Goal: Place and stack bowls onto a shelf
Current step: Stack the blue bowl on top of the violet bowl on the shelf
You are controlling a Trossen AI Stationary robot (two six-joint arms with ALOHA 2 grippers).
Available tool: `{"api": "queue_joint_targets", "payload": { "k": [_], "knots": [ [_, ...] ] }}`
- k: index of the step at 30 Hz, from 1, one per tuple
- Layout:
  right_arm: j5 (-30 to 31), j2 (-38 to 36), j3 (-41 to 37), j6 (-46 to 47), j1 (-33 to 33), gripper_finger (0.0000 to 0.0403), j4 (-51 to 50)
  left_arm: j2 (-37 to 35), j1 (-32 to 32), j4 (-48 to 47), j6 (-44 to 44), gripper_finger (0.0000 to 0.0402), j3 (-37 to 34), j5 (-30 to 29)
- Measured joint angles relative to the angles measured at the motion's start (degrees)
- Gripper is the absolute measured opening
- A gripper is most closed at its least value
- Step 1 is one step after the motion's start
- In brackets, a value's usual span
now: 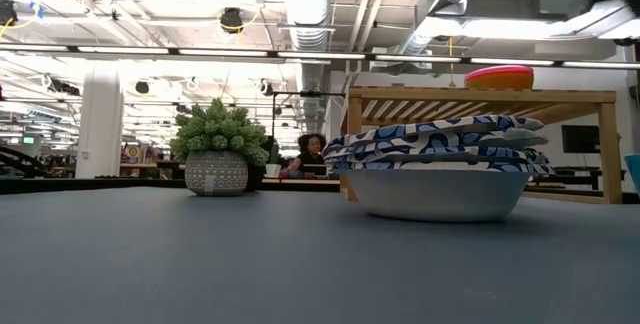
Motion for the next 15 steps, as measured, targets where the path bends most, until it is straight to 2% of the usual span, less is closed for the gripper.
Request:
{"api": "queue_joint_targets", "payload": {
  "k": [5,7,12,15],
  "knots": [
    [-2.7,2.7,0.0,2.5,0.0,0.0145,0.0,0.0,0.0,0.0,0.0,0.0197,0.0,0.0],
    [-3.0,2.6,0.0,2.6,0.0,0.012,0.2,0.0,0.0,0.0,0.0,0.0197,0.0,0.0],
    [-1.9,-0.7,0.1,1.9,-0.1,0.0024,-1.8,0.0,0.0,0.0,0.0,0.0197,0.0,-0.2],
    [-1.3,-3.2,0.1,2.2,-0.1,0.0022,-4.2,0.0,0.0,0.0,0.0,0.0197,0.0,-0.9]
  ]
}}
